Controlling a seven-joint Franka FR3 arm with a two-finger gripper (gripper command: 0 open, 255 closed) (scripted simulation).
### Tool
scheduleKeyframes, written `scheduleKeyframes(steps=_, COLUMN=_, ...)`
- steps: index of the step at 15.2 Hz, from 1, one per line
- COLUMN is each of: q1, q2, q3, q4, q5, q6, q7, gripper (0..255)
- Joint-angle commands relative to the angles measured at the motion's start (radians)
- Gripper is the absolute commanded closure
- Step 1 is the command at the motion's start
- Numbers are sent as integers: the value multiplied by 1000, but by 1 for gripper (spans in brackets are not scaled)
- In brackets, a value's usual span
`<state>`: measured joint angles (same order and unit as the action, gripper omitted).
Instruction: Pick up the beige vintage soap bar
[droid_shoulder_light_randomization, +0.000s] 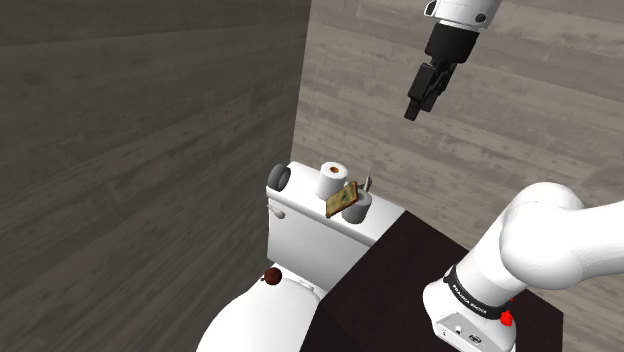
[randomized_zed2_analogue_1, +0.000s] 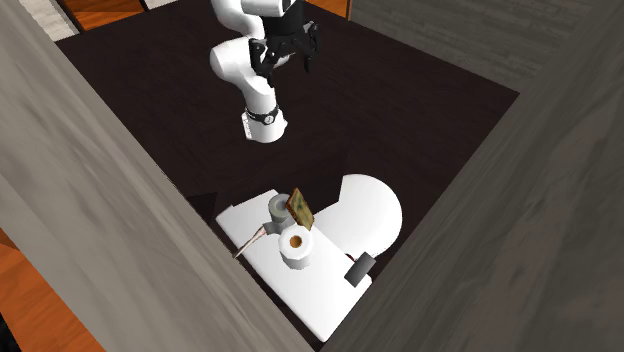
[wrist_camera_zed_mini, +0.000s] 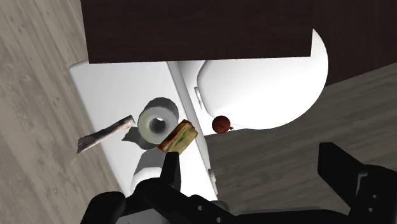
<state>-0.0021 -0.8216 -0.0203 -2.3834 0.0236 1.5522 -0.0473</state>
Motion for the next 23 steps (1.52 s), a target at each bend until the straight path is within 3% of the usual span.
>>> scheduleKeyframes(steps=1, q1=0, q2=0, q3=0, q4=0, q5=0, q6=0, q7=0, gripper=0)
scheduleKeyframes(steps=8, q1=-61, q2=39, q3=-80, q4=-205, q5=64, q6=290, q7=51, gripper=0)
scheduleKeyframes(steps=15, q1=-88, q2=172, q3=-167, q4=-357, q5=168, q6=615, q7=56, gripper=0)
scheduleKeyframes(steps=20, q1=-46, q2=336, q3=-256, q4=-417, q5=315, q6=865, q7=-3, gripper=0)
scheduleKeyframes(steps=23, q1=32, q2=463, q3=-338, q4=-423, q5=479, q6=1004, q7=-97, gripper=0)
